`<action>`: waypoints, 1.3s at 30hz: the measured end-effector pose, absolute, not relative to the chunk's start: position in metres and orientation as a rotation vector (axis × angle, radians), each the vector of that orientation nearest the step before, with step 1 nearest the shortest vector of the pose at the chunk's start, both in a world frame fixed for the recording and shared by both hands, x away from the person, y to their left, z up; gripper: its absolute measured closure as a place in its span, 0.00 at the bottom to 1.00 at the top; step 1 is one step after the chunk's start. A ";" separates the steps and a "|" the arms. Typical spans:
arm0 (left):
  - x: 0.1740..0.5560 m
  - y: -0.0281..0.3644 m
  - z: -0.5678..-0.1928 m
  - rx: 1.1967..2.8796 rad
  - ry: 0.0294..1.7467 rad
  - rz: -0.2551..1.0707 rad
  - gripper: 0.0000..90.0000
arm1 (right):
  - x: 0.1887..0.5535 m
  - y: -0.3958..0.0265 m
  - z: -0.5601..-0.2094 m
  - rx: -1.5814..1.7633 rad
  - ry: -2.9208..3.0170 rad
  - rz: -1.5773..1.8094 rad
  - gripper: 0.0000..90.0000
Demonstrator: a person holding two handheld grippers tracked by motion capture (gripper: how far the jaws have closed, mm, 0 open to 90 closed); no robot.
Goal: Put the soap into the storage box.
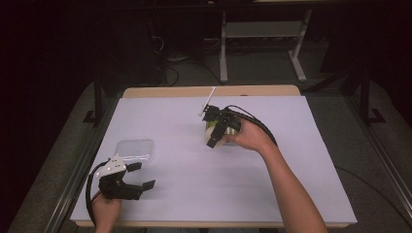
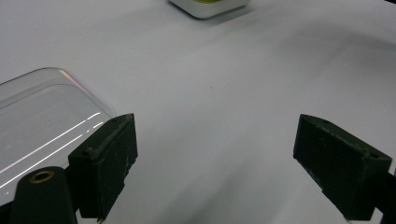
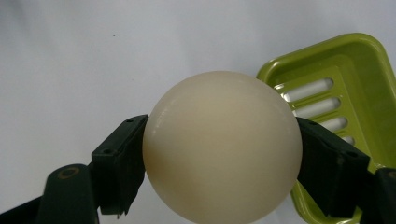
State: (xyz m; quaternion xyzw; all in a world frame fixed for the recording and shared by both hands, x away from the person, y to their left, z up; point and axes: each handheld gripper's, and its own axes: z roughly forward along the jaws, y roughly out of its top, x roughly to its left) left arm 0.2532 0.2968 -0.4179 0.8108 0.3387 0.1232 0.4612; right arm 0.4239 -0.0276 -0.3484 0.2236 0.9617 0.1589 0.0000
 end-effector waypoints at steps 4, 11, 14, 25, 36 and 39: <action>0.253 0.297 -0.418 1.992 0.837 0.302 0.15 | 0.428 -0.030 -0.350 0.721 3.018 0.487 0.25; 0.253 0.297 -0.418 1.988 0.839 0.302 0.15 | 0.437 -0.030 -0.347 0.733 3.012 0.456 0.24; 0.253 0.297 -0.418 1.990 0.836 0.304 0.15 | 0.439 -0.030 -0.345 0.744 3.003 0.471 0.25; 0.253 0.298 -0.419 1.993 0.839 0.301 0.15 | 0.453 -0.034 -0.342 0.768 2.983 0.452 0.25; 0.252 0.297 -0.418 1.987 0.842 0.301 0.15 | 0.470 -0.043 -0.352 0.849 2.961 0.447 0.25; 0.252 0.297 -0.418 1.986 0.845 0.301 0.15 | 0.473 -0.044 -0.355 0.869 2.955 0.439 0.24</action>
